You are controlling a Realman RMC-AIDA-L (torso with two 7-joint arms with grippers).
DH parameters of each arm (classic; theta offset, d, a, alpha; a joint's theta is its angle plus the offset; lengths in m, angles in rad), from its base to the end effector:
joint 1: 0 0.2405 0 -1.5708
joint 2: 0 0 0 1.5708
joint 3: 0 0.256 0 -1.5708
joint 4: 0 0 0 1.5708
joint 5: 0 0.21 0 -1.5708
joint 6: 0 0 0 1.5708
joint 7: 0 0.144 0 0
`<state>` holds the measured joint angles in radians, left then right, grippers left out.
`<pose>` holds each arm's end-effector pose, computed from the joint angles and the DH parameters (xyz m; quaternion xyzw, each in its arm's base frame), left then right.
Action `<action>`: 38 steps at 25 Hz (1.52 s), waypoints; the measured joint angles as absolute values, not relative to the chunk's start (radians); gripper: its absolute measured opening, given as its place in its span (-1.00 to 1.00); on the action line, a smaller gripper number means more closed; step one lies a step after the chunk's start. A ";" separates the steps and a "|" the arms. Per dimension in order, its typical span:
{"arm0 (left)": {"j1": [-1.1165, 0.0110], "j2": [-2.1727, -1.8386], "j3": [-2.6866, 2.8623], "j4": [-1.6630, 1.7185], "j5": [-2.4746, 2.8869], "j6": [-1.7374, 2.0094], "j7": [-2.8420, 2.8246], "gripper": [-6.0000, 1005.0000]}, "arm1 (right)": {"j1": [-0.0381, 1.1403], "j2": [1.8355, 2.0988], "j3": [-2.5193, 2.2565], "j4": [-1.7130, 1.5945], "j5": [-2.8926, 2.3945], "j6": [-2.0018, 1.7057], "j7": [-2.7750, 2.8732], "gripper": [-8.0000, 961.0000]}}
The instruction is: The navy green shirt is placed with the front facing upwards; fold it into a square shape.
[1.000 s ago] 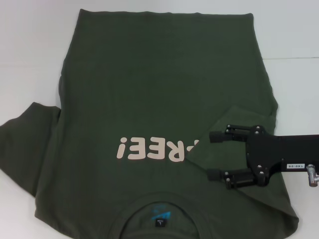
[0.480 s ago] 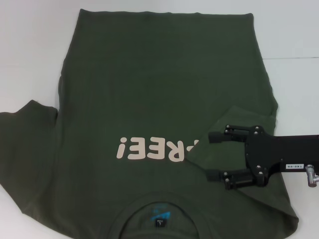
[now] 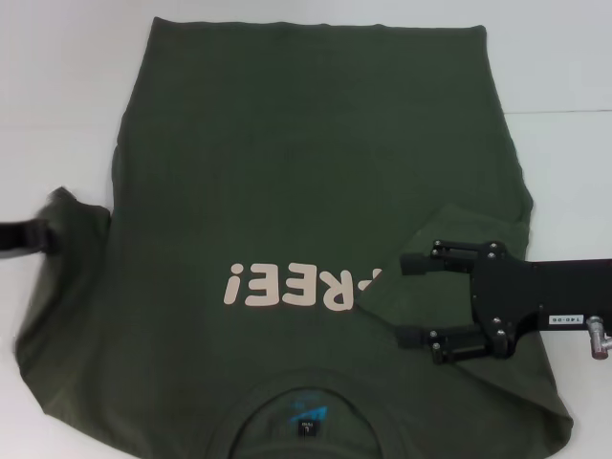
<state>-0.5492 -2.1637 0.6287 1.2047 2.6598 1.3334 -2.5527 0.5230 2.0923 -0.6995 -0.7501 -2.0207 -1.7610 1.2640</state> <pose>-0.2936 0.3676 0.0753 -0.7325 -0.5927 -0.0586 0.3298 0.2409 0.3105 0.0072 -0.9597 0.1012 0.2534 0.0673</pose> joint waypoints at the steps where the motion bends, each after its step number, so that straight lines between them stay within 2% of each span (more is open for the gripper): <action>1: -0.549 -2.165 0.638 1.200 2.612 1.344 -2.553 -0.96 | 0.522 2.092 -0.699 -0.750 -2.021 -1.761 1.264 0.90; 12: -0.600 -2.164 0.788 0.931 2.388 1.168 -2.538 -0.96 | 0.512 2.088 -0.696 -0.754 -2.021 -1.760 1.257 0.90; 27: -0.595 -2.159 0.770 0.818 2.268 1.125 -2.501 -0.96 | 0.515 2.089 -0.698 -0.753 -2.018 -1.754 1.247 0.90; 30: -0.593 -2.156 0.740 0.813 2.243 1.151 -2.496 -0.58 | 0.515 2.088 -0.695 -0.757 -2.018 -1.758 1.250 0.91; 36: -0.588 -2.141 0.617 0.810 2.152 1.272 -2.392 -0.18 | 0.523 2.086 -0.694 -0.787 -2.017 -1.760 1.320 0.91; 38: -0.581 -2.139 0.574 0.810 2.106 1.320 -2.333 0.01 | 0.524 2.088 -0.691 -0.824 -2.012 -1.765 1.375 0.91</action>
